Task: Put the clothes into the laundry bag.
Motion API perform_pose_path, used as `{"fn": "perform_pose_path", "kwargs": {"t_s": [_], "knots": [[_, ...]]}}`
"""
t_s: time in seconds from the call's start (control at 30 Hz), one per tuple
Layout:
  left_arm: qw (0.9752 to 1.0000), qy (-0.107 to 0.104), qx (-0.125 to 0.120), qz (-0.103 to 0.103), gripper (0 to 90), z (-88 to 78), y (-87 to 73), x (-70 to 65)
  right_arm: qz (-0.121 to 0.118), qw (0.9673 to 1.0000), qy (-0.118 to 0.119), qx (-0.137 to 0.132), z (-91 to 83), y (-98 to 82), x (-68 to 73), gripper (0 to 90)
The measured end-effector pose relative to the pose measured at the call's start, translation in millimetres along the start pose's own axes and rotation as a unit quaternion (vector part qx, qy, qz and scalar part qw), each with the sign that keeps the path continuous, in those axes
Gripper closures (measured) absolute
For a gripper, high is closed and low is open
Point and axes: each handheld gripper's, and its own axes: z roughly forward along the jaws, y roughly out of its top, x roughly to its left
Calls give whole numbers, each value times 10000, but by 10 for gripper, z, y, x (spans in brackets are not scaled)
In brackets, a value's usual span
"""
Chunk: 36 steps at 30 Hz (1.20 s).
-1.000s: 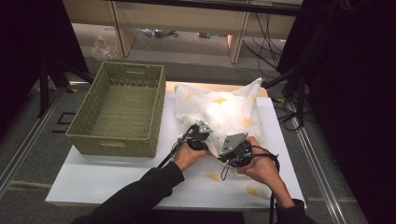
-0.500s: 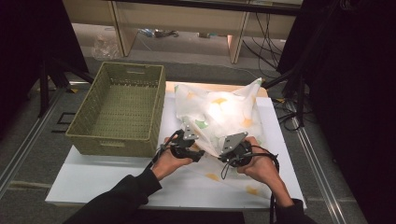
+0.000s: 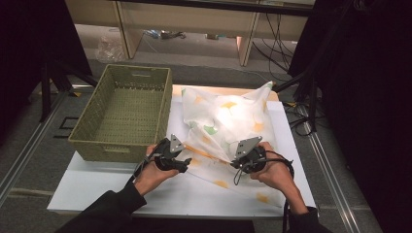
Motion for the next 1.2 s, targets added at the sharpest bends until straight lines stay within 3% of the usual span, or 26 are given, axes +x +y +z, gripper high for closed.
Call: {"fn": "perform_pose_path", "kwargs": {"t_s": [0.07, 0.1, 0.13, 0.37, 0.4, 0.47, 0.5, 0.57, 0.63, 0.73, 0.8, 0.87, 1.0, 1.03, 1.07, 1.2], "knots": [[9999, 103, 11, 94, 300, 31, -2, -18, 0, 10000, 43, -19, -73, -1, -9, 900], [9994, 150, -30, 300, 297, 38, 8, -19, 29, 10000, 62, -28, -117, -8, -11, 900], [9992, 152, -8, 359, 297, 44, 14, -34, 20, 10000, 35, -38, -155, -22, -21, 900], [9992, 288, 132, 248, 304, 150, 35, 5, 133, 9999, -64, -83, -340, -111, -79, 900], [9989, 260, 185, 342, 328, 166, 24, 4, 169, 9998, -19, -79, -346, -114, -76, 900], [9982, -154, 435, 375, 498, 194, 0, 12, 157, 9998, -31, -69, -327, -115, -76, 900], [9984, -205, 472, 226, 550, 209, -18, 7, 161, 9999, -8, -36, -303, -108, -68, 900], [9982, -436, 379, 179, 753, 197, -32, 17, 80, 9999, 82, 2, -209, -87, -49, 900], [9975, -594, 297, 235, 851, 128, -21, 40, 92, 9998, 150, 61, -122, -72, -24, 900], [9959, -895, 121, 41, 871, 2, -24, 46, 175, 9994, 243, 157, 0, -77, 4, 900], [9950, -984, 89, 116, 873, -105, -56, 37, 69, 9993, 291, 231, 95, -89, -6, 900], [9941, -1083, 60, 61, 873, -176, -104, 26, 180, 9989, 286, 339, 180, -107, 2, 900], [9931, -1151, 65, 207, 872, -266, -186, 13, 323, 9984, -51, 464, 396, -124, -114, 900], [9932, -1159, 50, 100, 872, -273, -199, 4, 313, 9982, -130, 504, 448, -121, -145, 900], [9929, -1171, 73, 177, 872, -283, -201, 4, 386, 9978, -152, 524, 493, -114, -165, 900], [9925, -1198, 71, 233, 872, -306, -212, -25, 421, 9970, -465, 443, 595, -67, -255, 900]]}}
